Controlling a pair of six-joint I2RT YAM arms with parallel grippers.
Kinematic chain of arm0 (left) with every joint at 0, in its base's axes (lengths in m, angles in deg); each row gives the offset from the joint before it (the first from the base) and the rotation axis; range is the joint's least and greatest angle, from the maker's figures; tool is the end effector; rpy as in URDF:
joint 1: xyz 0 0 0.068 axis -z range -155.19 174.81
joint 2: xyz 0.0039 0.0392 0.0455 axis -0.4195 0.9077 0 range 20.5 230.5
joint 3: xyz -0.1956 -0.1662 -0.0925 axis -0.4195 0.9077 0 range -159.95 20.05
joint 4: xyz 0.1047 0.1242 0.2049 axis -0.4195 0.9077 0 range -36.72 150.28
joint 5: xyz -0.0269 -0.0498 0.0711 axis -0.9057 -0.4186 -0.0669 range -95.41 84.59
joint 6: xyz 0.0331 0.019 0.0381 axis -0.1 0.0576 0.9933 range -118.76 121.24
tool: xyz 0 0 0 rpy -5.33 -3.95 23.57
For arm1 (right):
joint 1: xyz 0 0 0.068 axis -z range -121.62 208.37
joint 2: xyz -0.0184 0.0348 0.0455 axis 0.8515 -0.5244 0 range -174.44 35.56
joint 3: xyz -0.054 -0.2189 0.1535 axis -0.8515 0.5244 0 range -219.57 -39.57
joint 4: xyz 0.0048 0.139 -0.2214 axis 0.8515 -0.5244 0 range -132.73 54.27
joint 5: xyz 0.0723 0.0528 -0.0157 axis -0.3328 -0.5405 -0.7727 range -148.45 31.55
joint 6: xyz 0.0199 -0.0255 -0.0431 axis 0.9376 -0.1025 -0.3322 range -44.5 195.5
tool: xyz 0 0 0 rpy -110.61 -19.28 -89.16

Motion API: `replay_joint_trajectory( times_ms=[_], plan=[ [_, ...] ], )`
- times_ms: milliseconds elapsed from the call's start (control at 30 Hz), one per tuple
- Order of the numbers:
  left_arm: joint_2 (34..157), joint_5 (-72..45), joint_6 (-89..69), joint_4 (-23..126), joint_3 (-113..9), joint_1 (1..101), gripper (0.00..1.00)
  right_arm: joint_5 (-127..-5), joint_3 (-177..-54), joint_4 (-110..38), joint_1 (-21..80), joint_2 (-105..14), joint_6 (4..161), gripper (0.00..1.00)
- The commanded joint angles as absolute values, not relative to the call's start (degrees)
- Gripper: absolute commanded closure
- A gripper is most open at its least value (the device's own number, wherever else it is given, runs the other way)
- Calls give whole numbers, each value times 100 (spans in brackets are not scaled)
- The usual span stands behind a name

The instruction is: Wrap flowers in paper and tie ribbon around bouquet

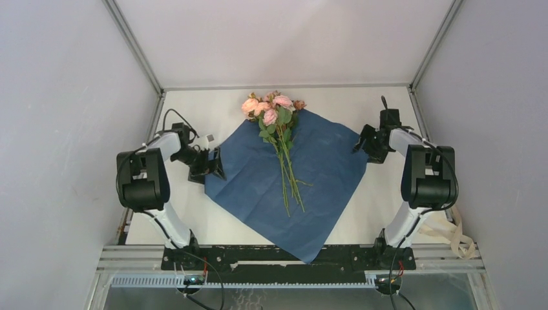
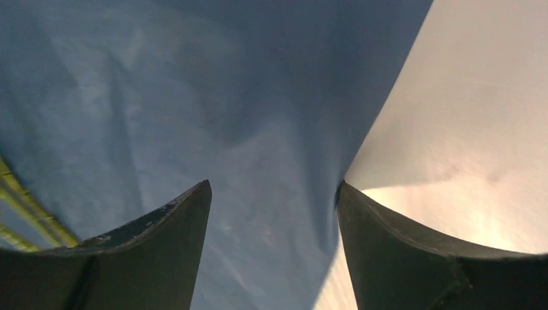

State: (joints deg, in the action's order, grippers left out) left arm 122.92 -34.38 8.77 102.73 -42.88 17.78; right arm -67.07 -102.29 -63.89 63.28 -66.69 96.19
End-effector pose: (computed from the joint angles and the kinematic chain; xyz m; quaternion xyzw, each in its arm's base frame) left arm 0.3057 0.0203 0.1567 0.0066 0.9682 -0.2469 0.0406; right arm 0.3438 -0.0241 0.1608 0.2025 0.9573 0.0996 0.1809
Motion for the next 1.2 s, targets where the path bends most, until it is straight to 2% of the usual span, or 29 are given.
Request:
replay_joint_trajectory(
  times_ms=[0,67,133,200,233,300,400,500,567,600,733,833,900,933,967,1167],
  plan=[
    [12617,-4022,906,9921,-4403,2272,3,-7936,-10162,-5920,6172,-7113,9989,21],
    [12700,-4188,888,9923,-4474,2398,11,-8229,-10162,-5824,6142,-7053,10045,26],
    [12786,-4317,797,9891,-4580,2415,23,-8525,-10160,-5737,6152,-6979,10125,36],
    [12780,-4326,768,9858,-4692,2406,46,-8690,-10162,-5682,6169,-6867,10169,53],
    [12736,-4290,739,9784,-4738,2405,65,-8700,-10162,-5676,6171,-6803,10184,62],
    [12636,-4191,654,9604,-4814,2385,82,-8590,-10162,-5647,6193,-6655,10214,76],
    [12603,-3905,586,9280,-5025,2352,99,-8426,-10160,-5527,6213,-6486,10289,87],
    [12783,-3473,558,9167,-5403,2284,100,-8393,-10162,-5360,6215,-6438,10375,90],
    [12923,-3420,494,9183,-5625,2194,100,-8387,-10162,-5372,6222,-6389,10369,87],
    [12960,-3417,439,9192,-5684,2139,100,-8322,-10162,-5449,6224,-6345,10329,83],
    [12863,-3471,437,9205,-5463,2050,97,-7509,-10160,-6045,6154,-5912,9974,54],
    [12730,-3408,581,9254,-5207,2045,84,-6758,-10162,-6467,5940,-5451,9740,42],
    [12636,-3275,647,9325,-5160,2004,67,-6238,-10162,-6699,5628,-5126,9624,40],
    [12556,-3210,663,9369,-5154,1952,54,-5937,-10163,-6827,5417,-4980,9577,40],
    [12454,-3134,668,9392,-5166,1874,48,-5856,-10162,-6951,5204,-4856,9531,40],
    [11228,-2161,1016,9248,-4987,1641,34,-6379,-10162,-7688,3415,-4750,9457,41]
  ],
)
